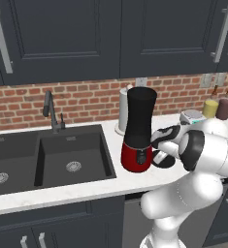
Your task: Close the lid blender by securely placing the lid on top.
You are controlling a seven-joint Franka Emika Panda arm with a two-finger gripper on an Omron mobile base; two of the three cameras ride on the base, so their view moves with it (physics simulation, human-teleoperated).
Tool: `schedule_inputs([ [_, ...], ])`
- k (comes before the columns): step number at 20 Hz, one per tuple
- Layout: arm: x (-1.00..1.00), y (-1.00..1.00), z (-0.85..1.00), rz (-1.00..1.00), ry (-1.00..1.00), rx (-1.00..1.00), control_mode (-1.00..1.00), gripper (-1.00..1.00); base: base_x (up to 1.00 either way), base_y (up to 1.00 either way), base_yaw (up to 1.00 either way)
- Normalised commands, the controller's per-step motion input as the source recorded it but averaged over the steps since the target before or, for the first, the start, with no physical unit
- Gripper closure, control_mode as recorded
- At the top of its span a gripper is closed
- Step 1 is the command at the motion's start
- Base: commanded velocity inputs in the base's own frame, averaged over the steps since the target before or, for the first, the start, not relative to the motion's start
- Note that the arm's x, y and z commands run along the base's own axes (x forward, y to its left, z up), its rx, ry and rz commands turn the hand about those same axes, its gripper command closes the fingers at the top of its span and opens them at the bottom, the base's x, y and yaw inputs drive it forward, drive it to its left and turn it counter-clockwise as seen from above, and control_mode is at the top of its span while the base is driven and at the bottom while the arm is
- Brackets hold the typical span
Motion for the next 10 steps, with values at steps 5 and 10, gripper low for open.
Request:
schedule_inputs([
  [5, 0.01, 0.0, -0.01, 0.08, -0.04, 0.0, -1.0, 1.0, 0.0, 0.0, 0.0],
  [10, -0.04, 0.0, 0.28, 0.01, 0.0, 0.03, -1.0, 1.0, 0.0, 0.0, 0.0],
])
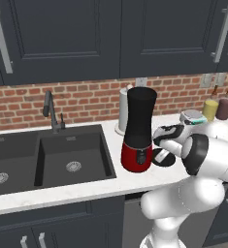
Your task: Close the lid blender by securely placing the lid on top.
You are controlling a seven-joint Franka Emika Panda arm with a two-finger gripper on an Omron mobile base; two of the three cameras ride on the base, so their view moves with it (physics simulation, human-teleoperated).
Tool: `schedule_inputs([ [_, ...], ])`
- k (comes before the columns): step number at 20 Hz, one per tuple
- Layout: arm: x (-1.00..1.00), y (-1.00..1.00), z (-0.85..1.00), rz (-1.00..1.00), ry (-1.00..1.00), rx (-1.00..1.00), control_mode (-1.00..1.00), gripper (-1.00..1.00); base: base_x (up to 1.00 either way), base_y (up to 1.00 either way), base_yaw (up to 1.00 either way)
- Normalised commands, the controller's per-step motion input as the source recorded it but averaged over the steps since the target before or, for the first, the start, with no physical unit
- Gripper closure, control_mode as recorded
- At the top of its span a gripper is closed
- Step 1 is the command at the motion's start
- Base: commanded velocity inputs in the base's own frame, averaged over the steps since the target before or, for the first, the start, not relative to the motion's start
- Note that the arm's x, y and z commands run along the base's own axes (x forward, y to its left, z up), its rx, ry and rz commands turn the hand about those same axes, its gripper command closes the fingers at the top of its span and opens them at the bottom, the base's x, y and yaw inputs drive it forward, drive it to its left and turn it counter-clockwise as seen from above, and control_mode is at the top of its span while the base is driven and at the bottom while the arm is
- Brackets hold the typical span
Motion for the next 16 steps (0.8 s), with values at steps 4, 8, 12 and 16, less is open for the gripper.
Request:
schedule_inputs([
  [4, -0.23, 0.0, 0.86, 0.0, 0.07, 0.03, -1.0, 1.0, 0.0, 0.0, 0.0],
  [8, -0.37, -0.03, 1.0, 0.0, 0.12, 0.04, -1.0, 1.0, 0.0, 0.0, 0.0],
  [12, -0.51, -0.15, 1.0, 0.0, 0.06, 0.07, -1.0, 1.0, 0.0, 0.0, 0.0],
  [16, -0.82, -0.13, 0.98, 0.0, 0.0, 0.07, -1.0, 1.0, 0.0, 0.0, 0.0],
])
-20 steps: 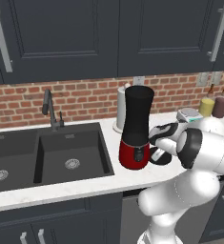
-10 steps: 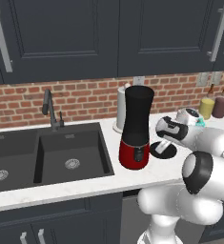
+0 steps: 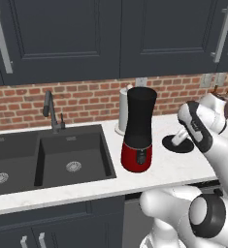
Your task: Close the lid blender by securely placing the lid on top.
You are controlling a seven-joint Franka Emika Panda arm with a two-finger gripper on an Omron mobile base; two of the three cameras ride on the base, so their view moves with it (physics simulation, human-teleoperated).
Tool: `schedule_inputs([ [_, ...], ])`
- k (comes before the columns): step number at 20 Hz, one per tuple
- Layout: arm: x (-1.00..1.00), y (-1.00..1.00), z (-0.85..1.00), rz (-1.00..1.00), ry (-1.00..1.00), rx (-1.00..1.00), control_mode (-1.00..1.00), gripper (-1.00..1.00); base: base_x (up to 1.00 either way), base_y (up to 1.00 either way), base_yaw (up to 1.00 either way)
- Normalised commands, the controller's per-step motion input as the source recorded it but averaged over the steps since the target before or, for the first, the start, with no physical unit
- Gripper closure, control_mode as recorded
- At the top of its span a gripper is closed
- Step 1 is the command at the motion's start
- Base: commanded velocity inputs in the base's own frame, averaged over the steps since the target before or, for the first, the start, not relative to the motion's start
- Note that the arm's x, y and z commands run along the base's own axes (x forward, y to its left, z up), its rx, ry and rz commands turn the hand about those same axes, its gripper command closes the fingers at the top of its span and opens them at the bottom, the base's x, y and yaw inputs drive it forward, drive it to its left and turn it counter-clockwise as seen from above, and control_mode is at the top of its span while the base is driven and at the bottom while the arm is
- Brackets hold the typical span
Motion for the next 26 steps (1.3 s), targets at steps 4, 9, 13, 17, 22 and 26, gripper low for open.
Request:
schedule_inputs([
  [4, -0.82, -0.01, 0.92, 0.0, 0.0, 0.02, -1.0, 1.0, 0.0, 0.0, 0.0],
  [9, -0.76, 0.0, 0.86, 0.0, -0.02, 0.0, -1.0, 1.0, 0.0, 0.0, 0.0],
  [13, -0.66, 0.0, 0.72, 0.0, -0.07, 0.0, -1.0, 1.0, 0.0, 0.0, 0.0],
  [17, -0.41, 0.19, 0.53, 0.0, -0.08, 0.0, -1.0, 1.0, 0.0, 0.0, 0.0],
  [22, -0.22, 0.62, 0.71, 0.0, -0.12, -0.06, -1.0, 1.0, 0.0, 0.0, 0.0],
  [26, -0.19, 0.67, 0.92, -0.01, -0.15, -0.08, -1.0, 1.0, 0.0, 0.0, 0.0],
])
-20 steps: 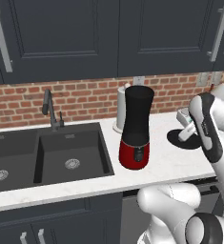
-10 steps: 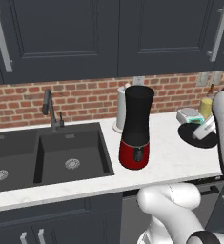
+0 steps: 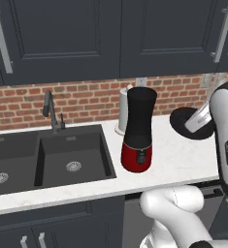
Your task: Close the lid blender by securely placing the lid on top.
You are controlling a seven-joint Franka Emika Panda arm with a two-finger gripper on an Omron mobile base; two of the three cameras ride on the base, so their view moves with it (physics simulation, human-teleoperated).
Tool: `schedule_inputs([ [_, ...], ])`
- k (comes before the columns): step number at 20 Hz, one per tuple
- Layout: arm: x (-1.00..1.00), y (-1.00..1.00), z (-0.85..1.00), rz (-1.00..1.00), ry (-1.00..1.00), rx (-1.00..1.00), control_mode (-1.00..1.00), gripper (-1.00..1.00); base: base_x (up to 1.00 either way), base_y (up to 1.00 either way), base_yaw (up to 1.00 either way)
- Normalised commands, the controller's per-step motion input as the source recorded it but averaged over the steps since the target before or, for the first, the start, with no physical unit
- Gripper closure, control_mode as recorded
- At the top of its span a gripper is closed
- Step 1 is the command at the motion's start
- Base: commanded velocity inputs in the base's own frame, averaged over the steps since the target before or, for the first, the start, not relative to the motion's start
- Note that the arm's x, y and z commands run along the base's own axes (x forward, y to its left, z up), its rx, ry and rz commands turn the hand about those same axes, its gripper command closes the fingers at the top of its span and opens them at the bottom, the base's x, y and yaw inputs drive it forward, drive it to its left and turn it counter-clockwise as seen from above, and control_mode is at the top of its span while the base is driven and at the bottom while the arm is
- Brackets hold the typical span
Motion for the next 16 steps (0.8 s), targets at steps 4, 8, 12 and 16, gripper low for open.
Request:
schedule_inputs([
  [4, 0.03, 0.61, 0.96, -0.07, -0.11, -0.07, -1.0, 1.0, 0.0, 0.0, 0.0],
  [8, 0.38, 0.21, 0.77, -0.12, -0.02, 0.0, -1.0, 1.0, 0.0, 0.0, 0.0],
  [12, 0.73, 0.06, 0.06, -0.1, 0.0, 0.0, -1.0, 1.0, 0.0, 0.0, 0.0],
  [16, 0.64, 0.01, -0.23, -0.08, 0.0, 0.0, -1.0, 1.0, 0.0, 0.0, 0.0],
])
